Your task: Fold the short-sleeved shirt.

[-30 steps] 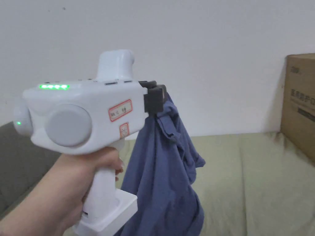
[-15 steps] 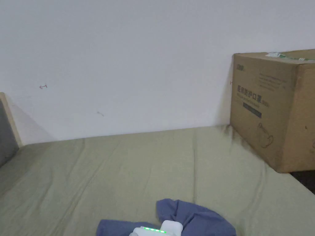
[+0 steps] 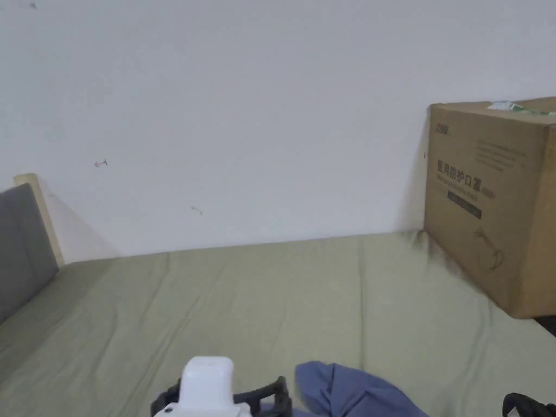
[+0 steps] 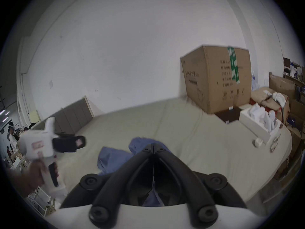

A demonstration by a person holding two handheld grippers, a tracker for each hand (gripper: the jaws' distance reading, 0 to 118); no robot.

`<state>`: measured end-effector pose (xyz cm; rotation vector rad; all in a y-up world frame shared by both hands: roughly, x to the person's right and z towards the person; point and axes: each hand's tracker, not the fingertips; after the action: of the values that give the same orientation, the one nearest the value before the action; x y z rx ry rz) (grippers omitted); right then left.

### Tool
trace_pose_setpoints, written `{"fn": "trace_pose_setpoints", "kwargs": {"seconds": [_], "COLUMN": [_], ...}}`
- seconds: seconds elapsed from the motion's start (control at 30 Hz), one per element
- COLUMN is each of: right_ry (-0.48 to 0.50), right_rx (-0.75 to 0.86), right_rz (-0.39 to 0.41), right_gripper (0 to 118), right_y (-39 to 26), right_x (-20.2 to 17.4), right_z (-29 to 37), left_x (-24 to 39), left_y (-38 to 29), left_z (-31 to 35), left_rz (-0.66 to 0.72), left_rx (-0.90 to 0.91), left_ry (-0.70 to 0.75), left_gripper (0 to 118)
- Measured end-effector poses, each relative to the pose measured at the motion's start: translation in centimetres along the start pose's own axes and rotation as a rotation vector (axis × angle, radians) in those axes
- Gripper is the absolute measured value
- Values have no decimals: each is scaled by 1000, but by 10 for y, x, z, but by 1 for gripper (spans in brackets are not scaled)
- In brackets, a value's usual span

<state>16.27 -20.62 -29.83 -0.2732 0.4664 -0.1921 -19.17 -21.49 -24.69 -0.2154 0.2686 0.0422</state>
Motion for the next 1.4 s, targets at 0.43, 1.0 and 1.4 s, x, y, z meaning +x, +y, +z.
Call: {"fn": "trace_pose_setpoints", "kwargs": {"seconds": [0.43, 1.0, 1.4], "right_ry": [-27, 75, 43], "right_rx": [253, 55, -100], "right_rz": [78, 136, 121], "right_gripper": [0, 0, 0], "right_y": [-1, 1, -23], "right_x": [-30, -25, 7], "right_z": [20, -36, -67], "left_x": [-27, -119, -119], "left_y": [-11, 23, -123], "left_z": [106, -191, -332], "left_rz": [-6, 142, 41], "left_rx": [277, -539, -873], "left_ry": [206, 12, 95], "left_gripper": [1, 4, 105]}}
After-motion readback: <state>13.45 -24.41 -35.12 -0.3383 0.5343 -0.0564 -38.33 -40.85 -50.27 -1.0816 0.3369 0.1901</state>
